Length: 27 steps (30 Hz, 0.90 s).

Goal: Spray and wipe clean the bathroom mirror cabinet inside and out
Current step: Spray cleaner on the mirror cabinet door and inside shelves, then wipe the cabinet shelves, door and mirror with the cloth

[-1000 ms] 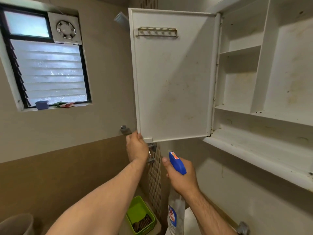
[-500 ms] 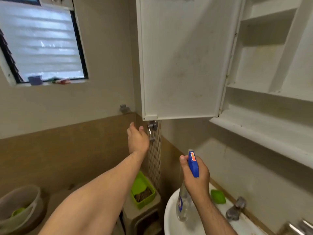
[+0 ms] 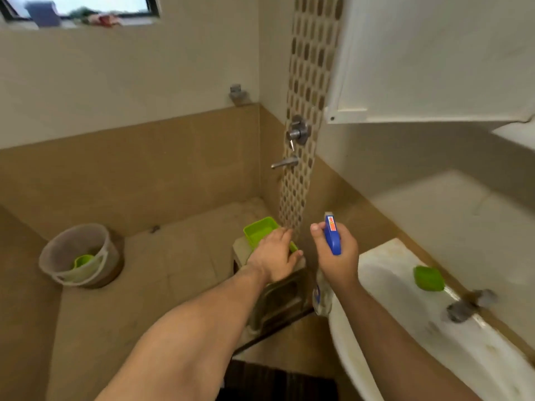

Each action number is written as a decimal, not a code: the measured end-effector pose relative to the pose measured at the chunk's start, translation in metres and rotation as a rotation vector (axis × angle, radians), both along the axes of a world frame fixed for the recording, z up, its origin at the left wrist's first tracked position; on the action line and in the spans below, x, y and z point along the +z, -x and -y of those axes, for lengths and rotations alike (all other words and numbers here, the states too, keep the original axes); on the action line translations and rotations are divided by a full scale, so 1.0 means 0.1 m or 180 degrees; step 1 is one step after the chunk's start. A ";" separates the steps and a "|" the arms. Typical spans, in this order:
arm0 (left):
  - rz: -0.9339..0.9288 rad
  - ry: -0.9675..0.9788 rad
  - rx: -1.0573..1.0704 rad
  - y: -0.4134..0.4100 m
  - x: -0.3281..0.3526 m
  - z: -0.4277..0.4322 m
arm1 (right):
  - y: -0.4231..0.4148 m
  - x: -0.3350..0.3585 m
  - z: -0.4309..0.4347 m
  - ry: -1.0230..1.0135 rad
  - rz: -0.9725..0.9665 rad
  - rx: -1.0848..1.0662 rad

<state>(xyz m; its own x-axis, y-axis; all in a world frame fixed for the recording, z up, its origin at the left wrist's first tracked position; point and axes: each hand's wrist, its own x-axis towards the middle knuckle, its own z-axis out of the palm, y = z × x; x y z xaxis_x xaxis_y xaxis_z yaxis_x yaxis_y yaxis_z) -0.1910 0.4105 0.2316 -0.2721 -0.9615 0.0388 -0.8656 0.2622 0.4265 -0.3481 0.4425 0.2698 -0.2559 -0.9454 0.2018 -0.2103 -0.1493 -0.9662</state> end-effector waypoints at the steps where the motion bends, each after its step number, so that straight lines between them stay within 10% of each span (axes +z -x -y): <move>1: -0.0008 -0.0074 -0.0007 -0.16 -0.09 0.10 | -0.18 -0.10 0.13 -0.0054 -0.0028 0.0014; 15: 0.0215 -0.0660 -0.0741 -1.33 -0.75 1.12 | -1.27 -0.78 1.30 -0.1237 -0.1488 -0.0607; 27: 0.0445 -0.0942 -0.0551 -1.21 -1.30 2.17 | -1.57 -1.50 2.33 -0.1695 -0.0860 -0.1022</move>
<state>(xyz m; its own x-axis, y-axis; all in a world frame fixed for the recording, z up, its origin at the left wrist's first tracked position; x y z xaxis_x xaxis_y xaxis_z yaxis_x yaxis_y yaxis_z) -0.0701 0.1937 0.1019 -0.4146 -0.8648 -0.2832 -0.8746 0.2927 0.3866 -0.1913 0.2093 0.1199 -0.5467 -0.8190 -0.1740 -0.4093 0.4427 -0.7978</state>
